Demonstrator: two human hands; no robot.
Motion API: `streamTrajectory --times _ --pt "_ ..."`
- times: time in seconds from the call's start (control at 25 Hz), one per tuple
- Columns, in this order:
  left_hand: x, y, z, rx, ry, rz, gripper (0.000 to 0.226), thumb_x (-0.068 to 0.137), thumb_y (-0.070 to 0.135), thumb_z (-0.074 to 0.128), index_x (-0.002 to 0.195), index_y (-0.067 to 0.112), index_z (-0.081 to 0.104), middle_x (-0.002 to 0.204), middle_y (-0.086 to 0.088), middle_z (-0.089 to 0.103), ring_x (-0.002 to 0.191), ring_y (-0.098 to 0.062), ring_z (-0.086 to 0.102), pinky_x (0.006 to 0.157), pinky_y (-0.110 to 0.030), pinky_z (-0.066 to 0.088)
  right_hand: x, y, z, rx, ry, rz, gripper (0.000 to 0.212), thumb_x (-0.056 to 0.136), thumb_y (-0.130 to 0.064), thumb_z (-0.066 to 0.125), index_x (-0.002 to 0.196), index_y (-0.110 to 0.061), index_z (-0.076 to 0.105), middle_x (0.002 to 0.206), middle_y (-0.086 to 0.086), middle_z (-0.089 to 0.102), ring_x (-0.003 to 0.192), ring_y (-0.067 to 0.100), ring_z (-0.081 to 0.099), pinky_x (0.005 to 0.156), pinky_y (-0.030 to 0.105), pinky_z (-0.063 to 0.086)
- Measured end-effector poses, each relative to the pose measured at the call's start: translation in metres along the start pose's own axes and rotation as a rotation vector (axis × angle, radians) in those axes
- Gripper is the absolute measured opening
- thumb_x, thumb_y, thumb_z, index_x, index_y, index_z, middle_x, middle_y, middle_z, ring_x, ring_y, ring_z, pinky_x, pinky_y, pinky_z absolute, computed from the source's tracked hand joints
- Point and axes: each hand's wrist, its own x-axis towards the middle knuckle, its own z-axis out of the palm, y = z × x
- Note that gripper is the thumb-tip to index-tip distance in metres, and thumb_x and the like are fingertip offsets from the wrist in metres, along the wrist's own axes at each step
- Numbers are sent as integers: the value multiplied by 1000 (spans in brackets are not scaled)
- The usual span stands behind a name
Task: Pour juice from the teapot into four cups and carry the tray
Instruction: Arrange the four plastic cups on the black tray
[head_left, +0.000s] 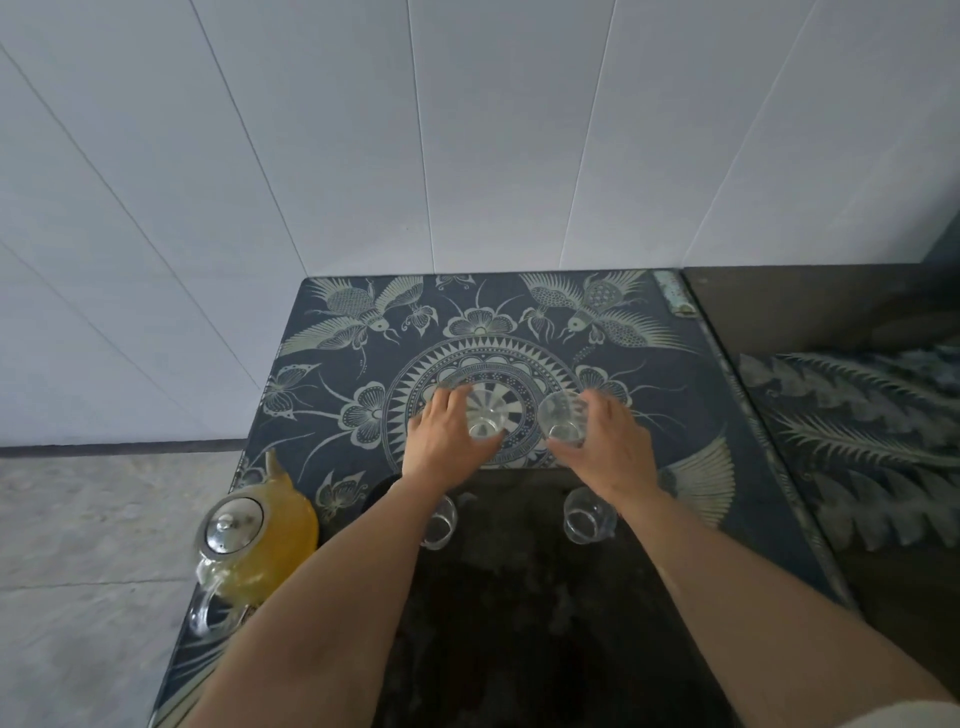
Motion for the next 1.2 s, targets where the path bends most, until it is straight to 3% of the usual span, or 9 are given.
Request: streamTrajectory --times 0.2,0.56,1.2 --pt "-41 5 -4 24 40 9 78 72 70 47 137 27 38 131 3 50 121 -21 51 105 -47 39 -36 4 -17 12 22 0 73 81 -57 72 137 -17 47 129 3 59 119 25 58 90 44 50" --pt "-133 17 17 80 99 -47 75 72 67 55 134 28 42 127 4 53 120 -20 53 99 -45 41 -119 43 -14 19 -2 -38 73 78 -58 75 133 -17 52 124 2 63 113 23 61 90 41 53" --pt "-256 -29 67 54 -10 -287 80 71 62 62 140 25 42 131 4 52 122 -20 51 97 -44 42 -227 87 38 72 -221 95 75 77 -57 76 137 -22 50 129 -1 61 117 21 60 88 40 49"
